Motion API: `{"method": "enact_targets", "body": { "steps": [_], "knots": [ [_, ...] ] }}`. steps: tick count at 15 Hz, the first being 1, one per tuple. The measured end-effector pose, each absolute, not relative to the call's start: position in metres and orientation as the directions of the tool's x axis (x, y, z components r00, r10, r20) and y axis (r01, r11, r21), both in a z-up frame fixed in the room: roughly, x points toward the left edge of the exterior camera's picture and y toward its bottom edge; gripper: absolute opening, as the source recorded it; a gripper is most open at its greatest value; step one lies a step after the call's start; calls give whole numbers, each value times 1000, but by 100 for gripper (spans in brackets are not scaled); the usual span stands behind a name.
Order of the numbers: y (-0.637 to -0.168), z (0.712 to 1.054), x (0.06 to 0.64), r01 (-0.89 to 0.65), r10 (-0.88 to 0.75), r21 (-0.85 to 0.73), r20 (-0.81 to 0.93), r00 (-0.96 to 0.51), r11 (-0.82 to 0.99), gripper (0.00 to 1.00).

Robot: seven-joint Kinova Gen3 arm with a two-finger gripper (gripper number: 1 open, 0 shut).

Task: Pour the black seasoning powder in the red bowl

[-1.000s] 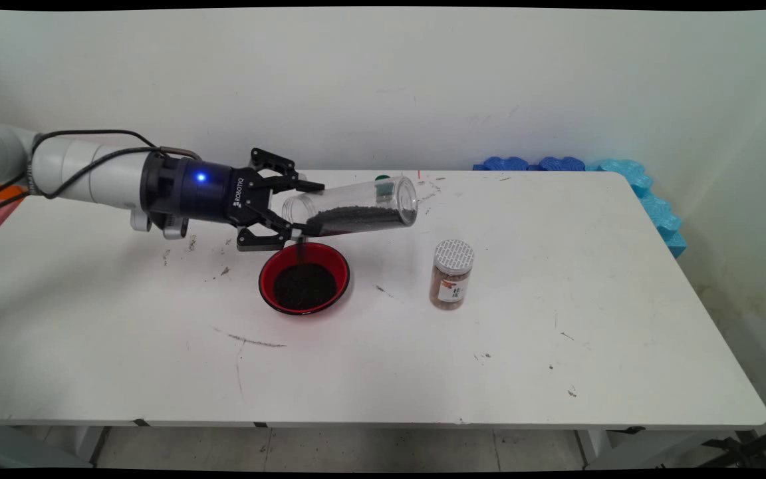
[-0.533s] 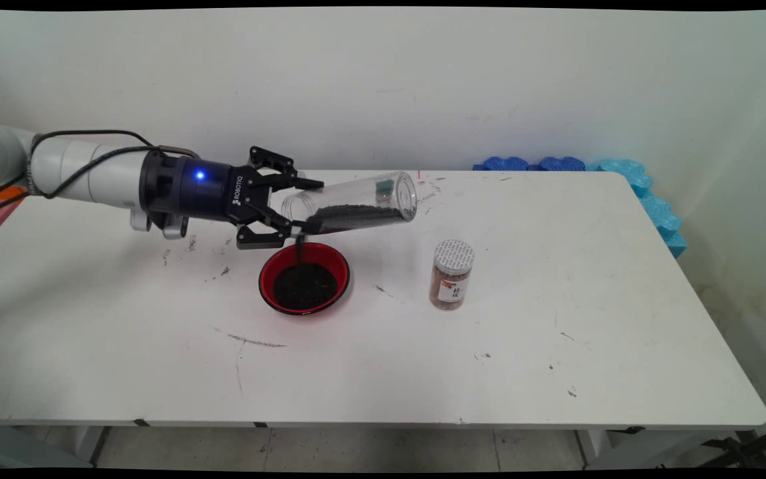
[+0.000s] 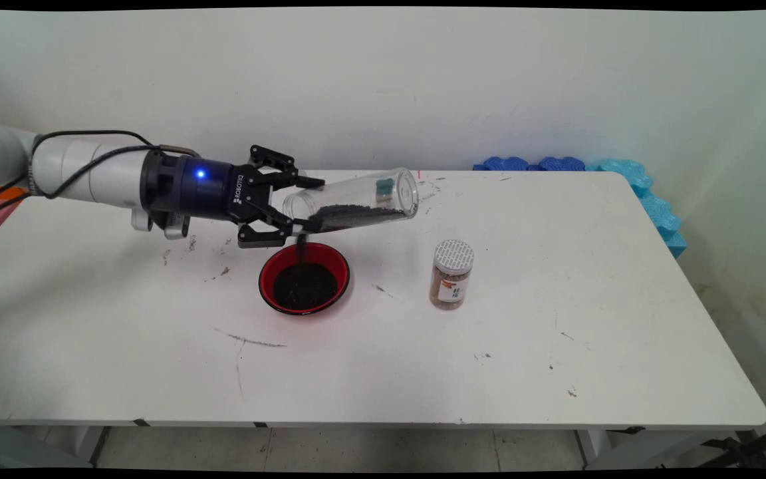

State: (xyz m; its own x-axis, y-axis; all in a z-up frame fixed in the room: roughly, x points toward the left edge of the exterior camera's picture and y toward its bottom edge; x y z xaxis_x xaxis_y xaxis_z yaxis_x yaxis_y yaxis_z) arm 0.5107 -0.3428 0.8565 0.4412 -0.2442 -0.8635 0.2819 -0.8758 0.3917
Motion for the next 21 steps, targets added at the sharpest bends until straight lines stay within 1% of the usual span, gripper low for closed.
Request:
{"method": "enact_targets", "body": {
  "steps": [12, 21],
  "knots": [
    [-343, 857, 509, 279, -262, 403, -864, 429, -872, 0],
    [-345, 857, 511, 234, -348, 466, -843, 409, -854, 0]
  ]
}}
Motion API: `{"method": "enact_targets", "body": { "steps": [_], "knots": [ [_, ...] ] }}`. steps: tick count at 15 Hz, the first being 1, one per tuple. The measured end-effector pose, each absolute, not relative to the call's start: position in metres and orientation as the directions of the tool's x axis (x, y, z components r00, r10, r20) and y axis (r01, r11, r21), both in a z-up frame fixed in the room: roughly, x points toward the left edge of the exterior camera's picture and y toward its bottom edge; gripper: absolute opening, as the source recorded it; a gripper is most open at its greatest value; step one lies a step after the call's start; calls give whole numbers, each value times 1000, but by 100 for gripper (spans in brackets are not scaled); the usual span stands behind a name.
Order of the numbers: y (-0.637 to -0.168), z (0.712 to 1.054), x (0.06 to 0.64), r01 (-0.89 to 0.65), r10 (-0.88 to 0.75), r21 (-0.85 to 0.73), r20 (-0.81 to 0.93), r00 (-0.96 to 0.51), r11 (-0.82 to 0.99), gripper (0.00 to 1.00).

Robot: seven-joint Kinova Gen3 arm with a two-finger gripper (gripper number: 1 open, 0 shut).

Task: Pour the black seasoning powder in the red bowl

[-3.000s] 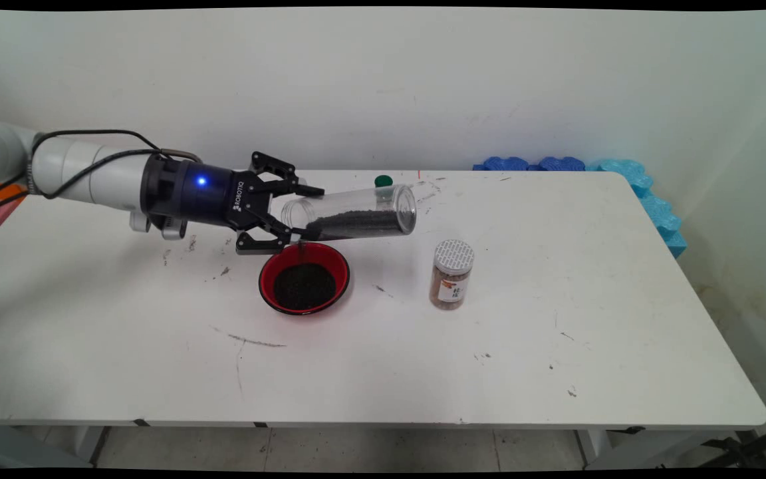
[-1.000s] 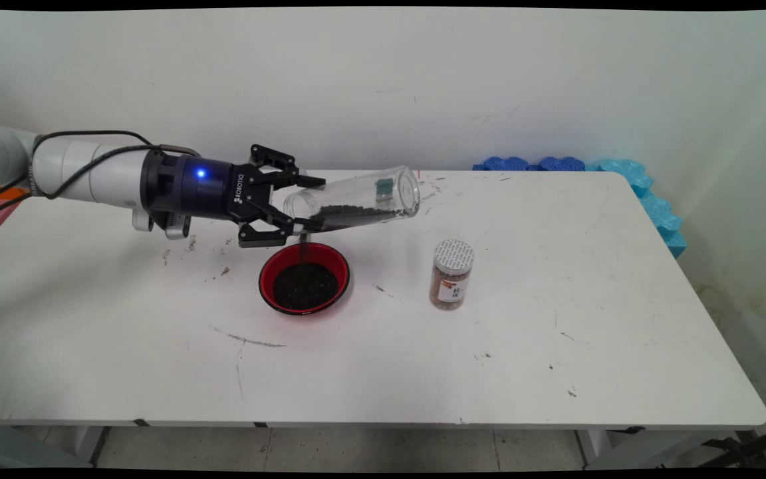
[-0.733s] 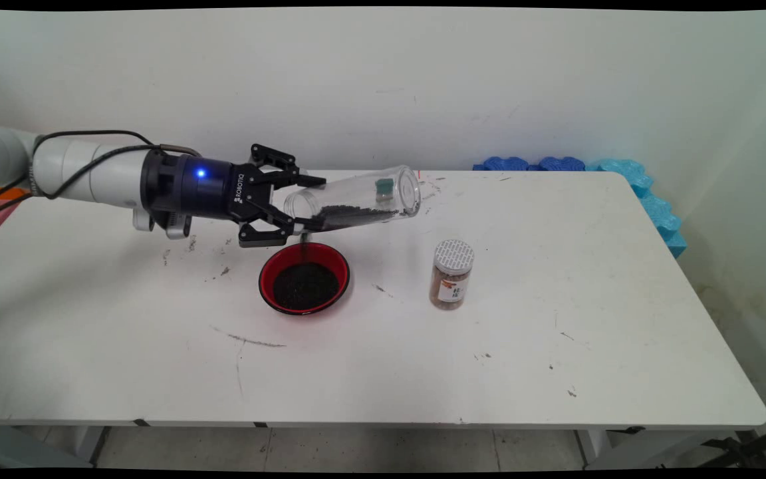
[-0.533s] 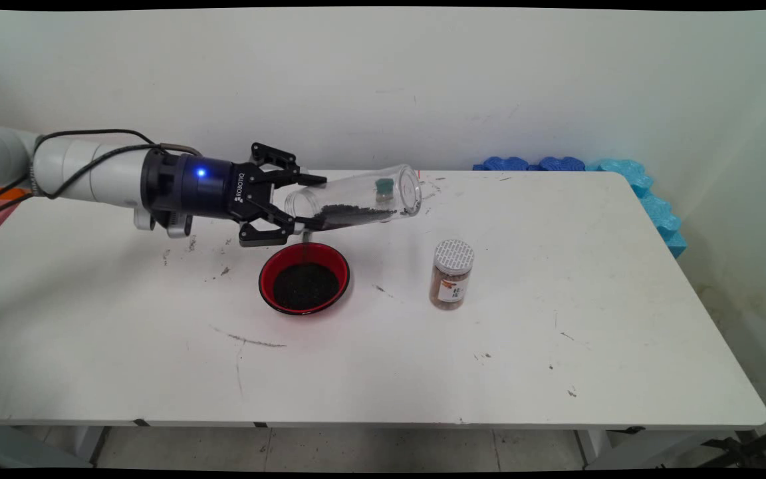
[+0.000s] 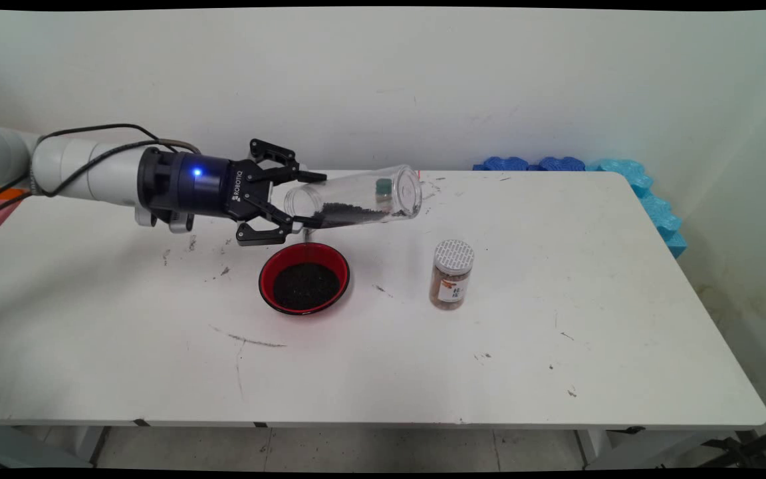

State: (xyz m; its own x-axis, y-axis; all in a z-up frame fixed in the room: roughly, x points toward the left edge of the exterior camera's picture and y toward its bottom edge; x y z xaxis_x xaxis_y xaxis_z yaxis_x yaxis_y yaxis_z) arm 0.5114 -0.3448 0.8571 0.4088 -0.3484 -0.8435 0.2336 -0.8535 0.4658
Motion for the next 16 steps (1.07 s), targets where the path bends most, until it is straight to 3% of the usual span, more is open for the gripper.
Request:
{"method": "enact_targets", "body": {
  "steps": [16],
  "knots": [
    [-354, 862, 517, 254, -355, 430, -888, 294, -866, 0]
  ]
}}
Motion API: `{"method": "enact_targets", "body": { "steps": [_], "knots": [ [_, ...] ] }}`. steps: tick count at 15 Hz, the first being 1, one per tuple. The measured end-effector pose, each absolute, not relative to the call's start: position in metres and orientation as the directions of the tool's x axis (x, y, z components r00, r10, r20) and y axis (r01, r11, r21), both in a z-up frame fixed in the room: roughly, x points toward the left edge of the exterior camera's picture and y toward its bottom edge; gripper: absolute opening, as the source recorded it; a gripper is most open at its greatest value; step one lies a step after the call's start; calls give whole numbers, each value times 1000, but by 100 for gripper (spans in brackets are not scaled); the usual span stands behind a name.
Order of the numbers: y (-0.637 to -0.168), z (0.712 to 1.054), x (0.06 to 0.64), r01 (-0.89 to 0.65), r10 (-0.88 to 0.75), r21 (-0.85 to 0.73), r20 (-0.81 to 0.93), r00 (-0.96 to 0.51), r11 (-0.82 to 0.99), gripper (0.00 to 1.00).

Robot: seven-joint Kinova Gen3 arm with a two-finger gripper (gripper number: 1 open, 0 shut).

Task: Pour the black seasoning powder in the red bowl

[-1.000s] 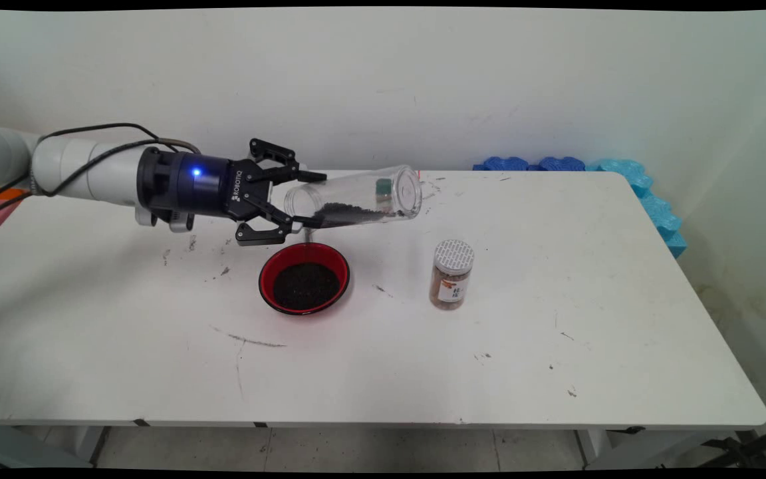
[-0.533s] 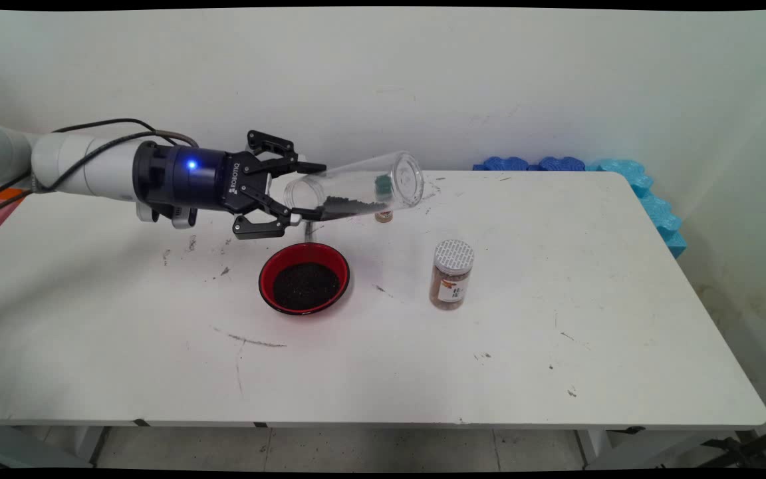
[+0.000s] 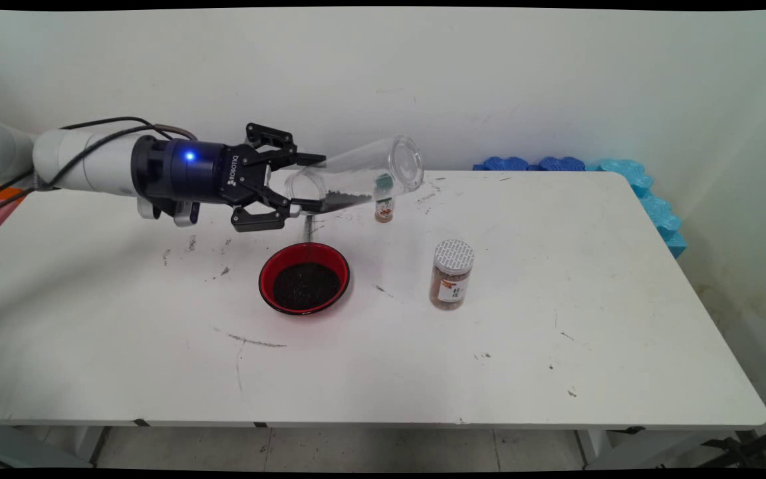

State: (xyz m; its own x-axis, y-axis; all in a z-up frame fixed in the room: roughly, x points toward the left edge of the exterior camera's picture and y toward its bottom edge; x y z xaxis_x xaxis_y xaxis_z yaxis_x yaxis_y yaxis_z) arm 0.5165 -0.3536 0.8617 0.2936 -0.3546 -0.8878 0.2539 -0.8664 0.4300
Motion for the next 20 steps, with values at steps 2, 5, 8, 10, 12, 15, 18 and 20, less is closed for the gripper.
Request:
{"method": "enact_targets", "body": {
  "steps": [2, 5, 8, 10, 12, 15, 18, 20],
  "knots": [
    [-355, 862, 517, 260, -349, 422, -893, 283, -869, 0],
    [-356, 863, 518, 266, -343, 411, -900, 269, -872, 0],
    [-356, 864, 518, 271, -337, 402, -906, 258, -874, 0],
    [-355, 864, 519, 273, -333, 397, -908, 252, -876, 0],
    [-355, 864, 519, 274, -331, 394, -910, 248, -877, 0],
    [-354, 865, 520, 277, -327, 388, -914, 242, -879, 0],
    [-353, 866, 522, 284, -321, 381, -917, 235, -880, 0],
    [-352, 866, 523, 287, -317, 377, -919, 233, -881, 0]
  ]
}}
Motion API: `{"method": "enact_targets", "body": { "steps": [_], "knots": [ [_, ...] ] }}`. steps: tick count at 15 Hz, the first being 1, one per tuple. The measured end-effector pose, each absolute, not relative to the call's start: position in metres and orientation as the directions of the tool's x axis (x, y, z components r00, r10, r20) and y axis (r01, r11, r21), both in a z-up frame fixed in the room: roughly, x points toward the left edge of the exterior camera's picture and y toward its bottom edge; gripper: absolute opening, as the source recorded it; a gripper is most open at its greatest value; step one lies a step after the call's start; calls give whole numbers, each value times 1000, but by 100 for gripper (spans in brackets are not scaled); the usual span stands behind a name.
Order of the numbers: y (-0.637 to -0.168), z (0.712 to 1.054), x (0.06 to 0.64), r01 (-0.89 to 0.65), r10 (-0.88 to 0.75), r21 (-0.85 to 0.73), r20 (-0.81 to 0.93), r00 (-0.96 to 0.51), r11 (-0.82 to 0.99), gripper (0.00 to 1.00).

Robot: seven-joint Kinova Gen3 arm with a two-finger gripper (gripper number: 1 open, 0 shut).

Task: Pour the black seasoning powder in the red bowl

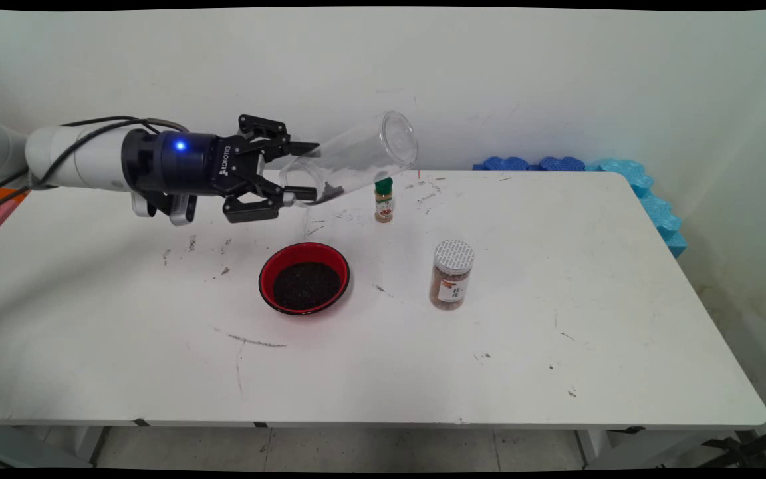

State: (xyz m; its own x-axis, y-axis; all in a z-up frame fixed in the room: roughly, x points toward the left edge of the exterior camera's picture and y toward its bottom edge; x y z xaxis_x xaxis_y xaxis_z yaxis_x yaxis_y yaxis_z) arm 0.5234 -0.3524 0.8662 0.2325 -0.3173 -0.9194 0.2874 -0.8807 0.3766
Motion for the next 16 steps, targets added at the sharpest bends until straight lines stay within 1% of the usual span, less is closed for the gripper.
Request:
{"method": "enact_targets", "body": {
  "steps": [16],
  "knots": [
    [-354, 871, 532, 311, -316, 370, -925, 212, -875, 0]
  ]
}}
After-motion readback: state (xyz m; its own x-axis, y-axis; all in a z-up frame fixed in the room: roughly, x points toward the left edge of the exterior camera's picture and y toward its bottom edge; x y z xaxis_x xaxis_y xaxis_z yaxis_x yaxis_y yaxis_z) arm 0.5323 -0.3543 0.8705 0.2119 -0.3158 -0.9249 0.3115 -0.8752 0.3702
